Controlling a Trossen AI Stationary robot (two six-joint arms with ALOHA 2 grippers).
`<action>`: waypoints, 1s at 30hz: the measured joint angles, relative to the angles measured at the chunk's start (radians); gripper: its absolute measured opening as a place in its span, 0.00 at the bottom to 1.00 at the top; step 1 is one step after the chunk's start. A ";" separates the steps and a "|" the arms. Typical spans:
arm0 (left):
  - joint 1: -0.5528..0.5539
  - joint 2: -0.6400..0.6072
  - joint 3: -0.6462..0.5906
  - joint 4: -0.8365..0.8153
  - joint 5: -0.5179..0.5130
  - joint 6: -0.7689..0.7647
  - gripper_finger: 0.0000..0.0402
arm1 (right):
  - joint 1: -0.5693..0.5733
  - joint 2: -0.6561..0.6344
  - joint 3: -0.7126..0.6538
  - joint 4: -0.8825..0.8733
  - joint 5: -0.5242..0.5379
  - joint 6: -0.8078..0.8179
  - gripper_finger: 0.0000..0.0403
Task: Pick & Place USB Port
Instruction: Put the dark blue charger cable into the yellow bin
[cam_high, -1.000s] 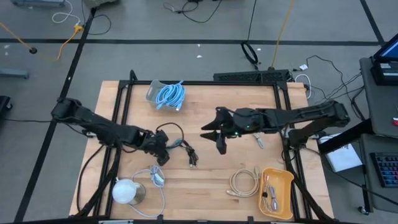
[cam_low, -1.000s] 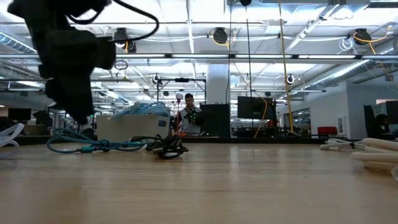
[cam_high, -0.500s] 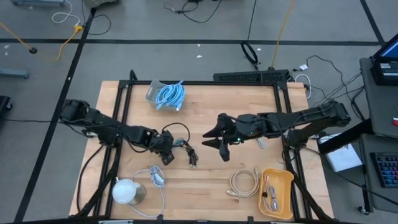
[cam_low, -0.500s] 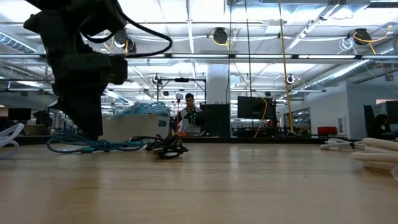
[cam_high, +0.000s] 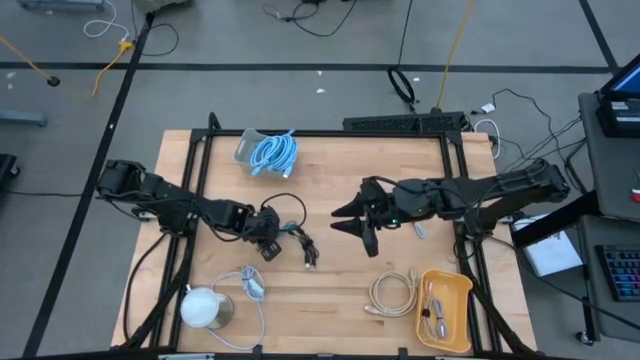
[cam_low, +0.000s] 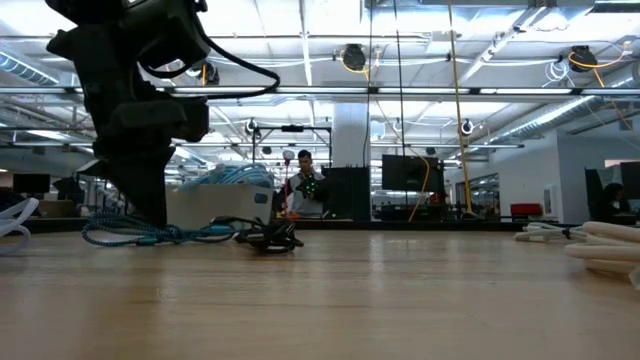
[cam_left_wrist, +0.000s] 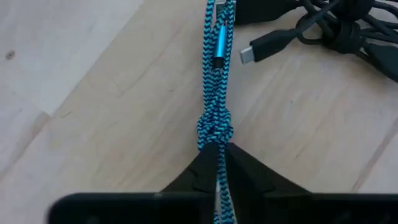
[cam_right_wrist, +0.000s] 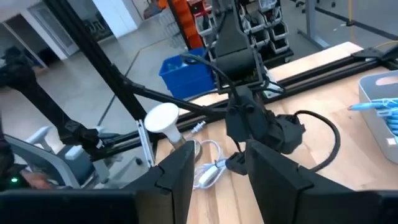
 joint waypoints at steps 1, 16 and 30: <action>0.000 0.000 0.000 0.001 0.000 0.005 0.04 | 0.001 -0.001 0.000 0.003 0.001 0.001 0.34; 0.000 0.000 0.000 0.002 0.016 -0.006 0.01 | 0.010 -0.002 0.000 -0.001 0.025 0.008 0.33; -0.003 -0.144 0.002 -0.033 -0.018 -0.023 0.00 | 0.009 -0.002 0.000 -0.036 0.050 0.005 0.33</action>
